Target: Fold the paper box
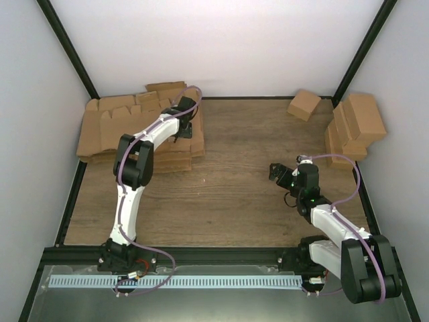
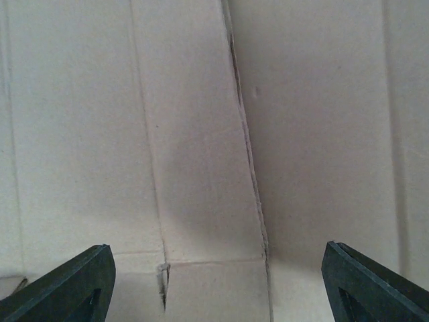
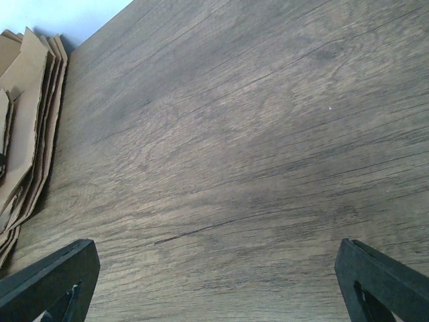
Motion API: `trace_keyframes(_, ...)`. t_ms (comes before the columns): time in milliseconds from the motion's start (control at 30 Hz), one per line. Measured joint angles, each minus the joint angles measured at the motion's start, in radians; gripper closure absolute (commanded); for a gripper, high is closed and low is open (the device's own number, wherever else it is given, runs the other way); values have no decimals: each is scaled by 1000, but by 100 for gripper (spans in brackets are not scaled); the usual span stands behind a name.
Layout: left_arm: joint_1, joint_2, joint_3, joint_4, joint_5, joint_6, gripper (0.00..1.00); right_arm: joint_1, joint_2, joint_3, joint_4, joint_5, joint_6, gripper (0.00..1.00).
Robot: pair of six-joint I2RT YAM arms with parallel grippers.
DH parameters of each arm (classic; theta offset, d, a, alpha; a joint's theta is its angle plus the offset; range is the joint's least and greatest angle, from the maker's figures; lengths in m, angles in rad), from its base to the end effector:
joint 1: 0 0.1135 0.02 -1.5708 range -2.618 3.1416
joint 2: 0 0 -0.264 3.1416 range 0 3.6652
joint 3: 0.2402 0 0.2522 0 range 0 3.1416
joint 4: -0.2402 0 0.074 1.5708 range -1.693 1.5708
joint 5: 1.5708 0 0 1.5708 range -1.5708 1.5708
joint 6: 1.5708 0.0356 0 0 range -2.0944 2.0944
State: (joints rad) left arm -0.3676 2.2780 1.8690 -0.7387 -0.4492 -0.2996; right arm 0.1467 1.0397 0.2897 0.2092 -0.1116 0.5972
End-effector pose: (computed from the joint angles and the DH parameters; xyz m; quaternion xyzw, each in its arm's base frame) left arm 0.4569 -0.1594 0.1751 -0.0143 0.9542 0.1387 0.2647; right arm 0.1975 0.0332 0.1617 0.1673 0.8531 0.2239 0.4405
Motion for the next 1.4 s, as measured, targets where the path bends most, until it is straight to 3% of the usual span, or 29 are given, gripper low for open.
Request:
trace_keyframes(167,0,84,61,-47,-35,-23,15,0,1,0,0,1,2,0)
trace_keyframes(300,-6,95,90,-72,-65,-41,28,0,1,0,-1,1,2,0)
trace_keyframes(467,-6,102,93,-93,-108,-63,53,0,1,0,-1,2,2,0)
trace_keyframes(667,-18,76,81,-109,-173,-73,95,0,1,0,-3,4,3,0)
trace_keyframes(967,-48,-190,-49,-144,-322,-104,96,0,3,2,-8,3,6,0)
trace_keyframes(1400,-123,-532,-287,-132,-315,-103,94,0,24,94,-87,-34,10,0)
